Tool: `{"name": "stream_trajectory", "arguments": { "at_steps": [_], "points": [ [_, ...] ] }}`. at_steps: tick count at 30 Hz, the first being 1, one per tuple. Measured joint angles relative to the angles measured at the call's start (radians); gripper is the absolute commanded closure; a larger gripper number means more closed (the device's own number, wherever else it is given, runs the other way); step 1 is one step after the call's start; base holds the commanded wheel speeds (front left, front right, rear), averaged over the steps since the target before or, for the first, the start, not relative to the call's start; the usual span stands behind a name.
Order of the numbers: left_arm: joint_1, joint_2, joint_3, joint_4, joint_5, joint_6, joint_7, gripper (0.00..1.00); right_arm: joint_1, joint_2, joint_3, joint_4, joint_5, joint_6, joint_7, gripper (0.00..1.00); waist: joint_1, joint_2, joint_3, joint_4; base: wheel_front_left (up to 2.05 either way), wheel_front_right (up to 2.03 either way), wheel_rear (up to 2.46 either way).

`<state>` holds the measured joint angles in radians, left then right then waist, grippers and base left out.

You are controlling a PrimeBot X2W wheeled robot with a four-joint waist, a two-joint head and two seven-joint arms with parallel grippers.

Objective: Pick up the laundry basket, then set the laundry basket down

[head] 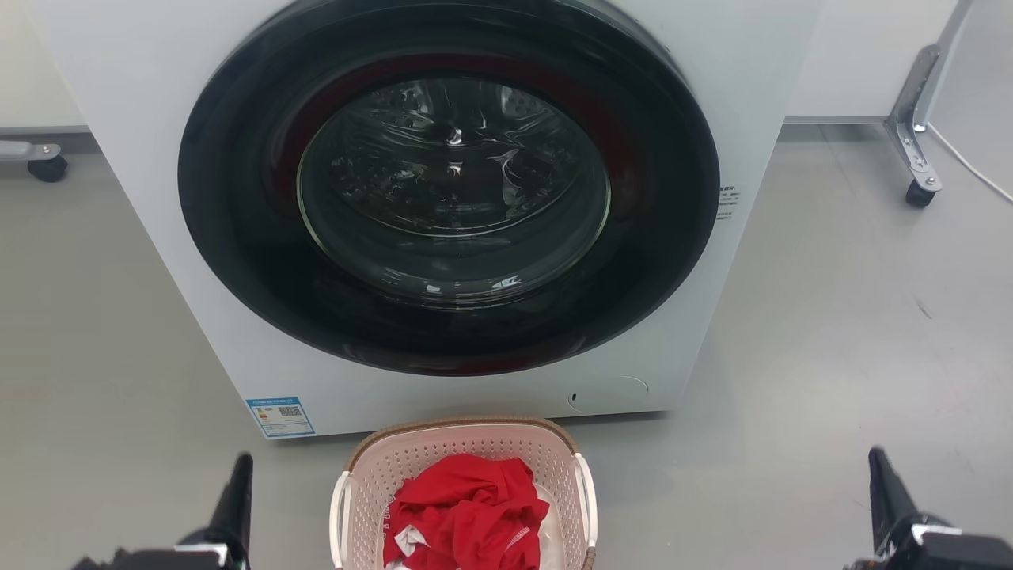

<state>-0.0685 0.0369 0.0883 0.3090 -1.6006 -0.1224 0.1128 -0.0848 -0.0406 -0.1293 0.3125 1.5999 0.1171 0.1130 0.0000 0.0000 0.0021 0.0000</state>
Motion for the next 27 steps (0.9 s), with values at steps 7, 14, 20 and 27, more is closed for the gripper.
{"name": "stream_trajectory", "arguments": {
  "at_steps": [7,14,20,27],
  "points": [
    [0.051,-0.010,-0.013,0.037,0.000,0.001,-0.011,0.00,0.042,0.015,0.019,0.043,0.000,-0.003,-0.010,0.00,0.0000,0.0000,0.000,0.000,0.00,0.00,0.00],
    [0.051,-0.010,-0.037,0.023,0.015,0.005,-0.036,0.00,0.042,0.015,0.044,0.036,-0.019,-0.004,-0.036,0.00,0.0000,0.0000,0.000,0.000,0.00,0.00,0.00],
    [0.052,-0.009,-0.046,-0.002,0.066,0.019,-0.055,0.00,0.042,0.015,0.063,0.019,-0.062,-0.022,-0.057,0.00,0.0000,0.0000,0.001,-0.001,0.00,0.00,0.00],
    [0.052,-0.009,-0.067,-0.040,0.154,0.046,-0.081,0.00,0.041,0.015,0.089,-0.004,-0.159,-0.048,-0.085,0.00,0.0000,0.0000,0.002,-0.001,0.00,0.00,0.00]
  ]
}}
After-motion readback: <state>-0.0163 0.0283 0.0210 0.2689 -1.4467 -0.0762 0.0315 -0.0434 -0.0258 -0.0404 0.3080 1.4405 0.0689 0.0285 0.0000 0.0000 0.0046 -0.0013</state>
